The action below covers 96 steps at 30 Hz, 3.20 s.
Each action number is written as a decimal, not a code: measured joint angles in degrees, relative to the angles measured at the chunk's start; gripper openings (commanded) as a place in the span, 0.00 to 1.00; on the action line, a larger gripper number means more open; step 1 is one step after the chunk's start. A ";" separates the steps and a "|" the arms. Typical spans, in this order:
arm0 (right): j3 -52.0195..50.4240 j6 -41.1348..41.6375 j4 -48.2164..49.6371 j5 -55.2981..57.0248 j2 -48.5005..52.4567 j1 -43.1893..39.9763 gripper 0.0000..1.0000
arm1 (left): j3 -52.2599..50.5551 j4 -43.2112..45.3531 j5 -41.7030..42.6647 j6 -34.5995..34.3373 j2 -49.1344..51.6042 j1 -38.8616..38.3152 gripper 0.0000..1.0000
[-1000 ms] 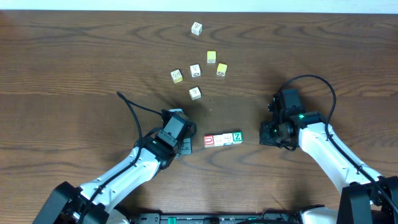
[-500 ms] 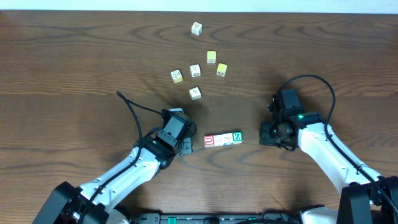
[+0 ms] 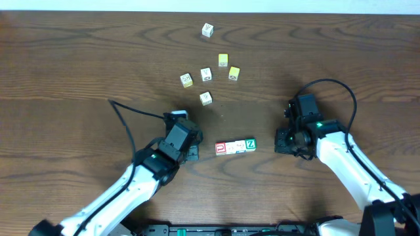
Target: Lift 4 blocks
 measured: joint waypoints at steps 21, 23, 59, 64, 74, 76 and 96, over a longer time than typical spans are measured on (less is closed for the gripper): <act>-1.18 -0.07 0.26 1.44 -1.88 0.00 0.01 | -0.02 1.20 -2.19 -1.84 2.60 0.00 0.07; -3.08 -0.07 2.64 1.38 -1.88 0.00 0.01 | -0.07 2.19 -2.08 -2.16 3.63 -0.17 0.07; -7.87 -0.28 19.10 -11.15 0.46 0.17 0.01 | -0.31 9.55 0.72 -8.63 7.39 -3.93 0.07; -7.87 -0.26 19.74 -11.69 2.12 0.17 0.01 | -0.59 13.25 2.84 -8.79 11.67 -3.93 0.07; -7.87 -1.66 20.59 -14.69 2.12 1.20 0.01 | -0.72 16.55 5.33 -8.81 15.23 -3.93 0.07; -7.87 -1.77 20.61 -14.84 2.12 1.99 0.01 | -0.72 16.61 5.44 -8.81 15.23 -3.93 0.08; -7.89 -1.73 21.90 -13.46 6.12 4.81 0.01 | -0.72 16.74 6.27 -8.81 15.23 -3.93 0.07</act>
